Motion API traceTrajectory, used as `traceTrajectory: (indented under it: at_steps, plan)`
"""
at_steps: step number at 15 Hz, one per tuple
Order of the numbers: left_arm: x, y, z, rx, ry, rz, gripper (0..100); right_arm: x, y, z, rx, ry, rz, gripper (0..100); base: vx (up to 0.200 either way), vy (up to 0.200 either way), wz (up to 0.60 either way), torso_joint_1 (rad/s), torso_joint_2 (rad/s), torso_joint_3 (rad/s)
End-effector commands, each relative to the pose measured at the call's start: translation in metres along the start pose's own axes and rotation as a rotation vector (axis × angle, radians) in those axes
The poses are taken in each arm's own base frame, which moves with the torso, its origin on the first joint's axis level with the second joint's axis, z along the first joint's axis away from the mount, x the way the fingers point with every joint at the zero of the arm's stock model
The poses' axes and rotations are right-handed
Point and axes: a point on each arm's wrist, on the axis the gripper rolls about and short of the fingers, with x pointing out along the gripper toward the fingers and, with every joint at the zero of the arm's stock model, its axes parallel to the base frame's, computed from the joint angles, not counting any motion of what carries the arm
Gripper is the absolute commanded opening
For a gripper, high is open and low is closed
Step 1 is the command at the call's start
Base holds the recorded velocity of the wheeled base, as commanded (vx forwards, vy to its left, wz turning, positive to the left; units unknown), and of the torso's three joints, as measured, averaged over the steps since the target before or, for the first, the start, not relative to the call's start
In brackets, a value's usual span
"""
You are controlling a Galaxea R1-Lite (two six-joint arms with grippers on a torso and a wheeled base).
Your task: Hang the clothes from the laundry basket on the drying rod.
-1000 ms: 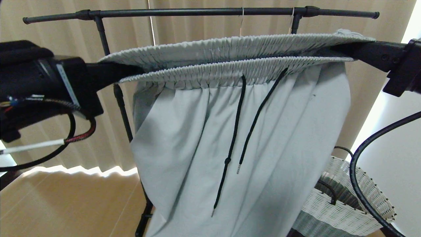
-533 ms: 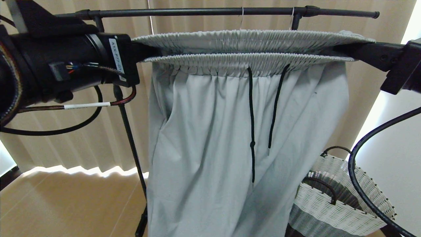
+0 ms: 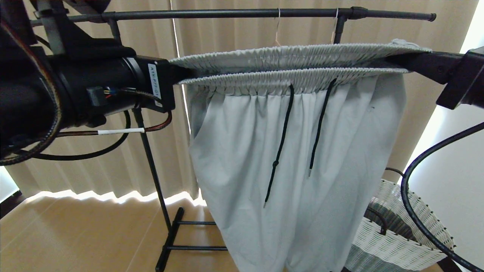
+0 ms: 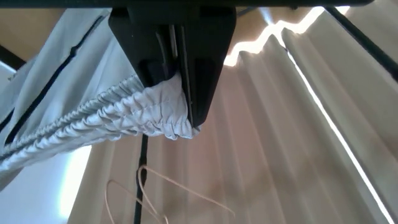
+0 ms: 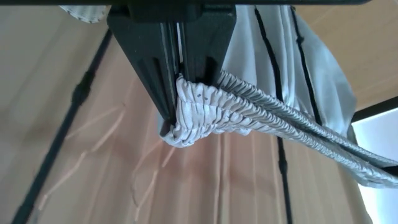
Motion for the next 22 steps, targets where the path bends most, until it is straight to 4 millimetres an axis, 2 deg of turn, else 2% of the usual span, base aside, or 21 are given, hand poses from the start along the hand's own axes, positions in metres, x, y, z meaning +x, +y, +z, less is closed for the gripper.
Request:
traceTrajectory:
  at_steps: [1, 6, 11, 17, 22]
  plan:
    - [0.017, -0.004, -0.003, -0.002, 0.017, -0.004, 0, -0.014, -0.001, 0.006, -0.003, -0.030, -0.008, 0, 0.000, 0.000, 0.00, 0.000, 0.00, 0.000]
    - [0.051, -0.007, 0.004, -0.031, 0.005, 0.005, 0, -0.061, 0.004, 0.013, -0.004, -0.020, 0.029, 0, 0.000, 0.000, 0.00, 0.000, 0.00, 0.000]
    - [0.062, -0.009, 0.001, -0.036, -0.023, 0.011, 0, -0.082, 0.010, 0.001, -0.003, -0.014, 0.231, 0, 0.000, 0.000, 0.00, 0.000, 0.00, 0.000]
    - [0.060, -0.008, 0.002, -0.034, -0.022, 0.012, 0, -0.074, 0.009, -0.002, -0.001, 0.008, 0.228, 0, 0.000, 0.000, 0.00, 0.000, 0.00, 0.000]
    - [0.032, -0.004, 0.005, -0.031, -0.016, 0.003, 0, -0.044, -0.009, -0.015, -0.036, 0.090, 0.103, 0, 0.000, 0.000, 0.00, 0.000, 0.00, 0.000]
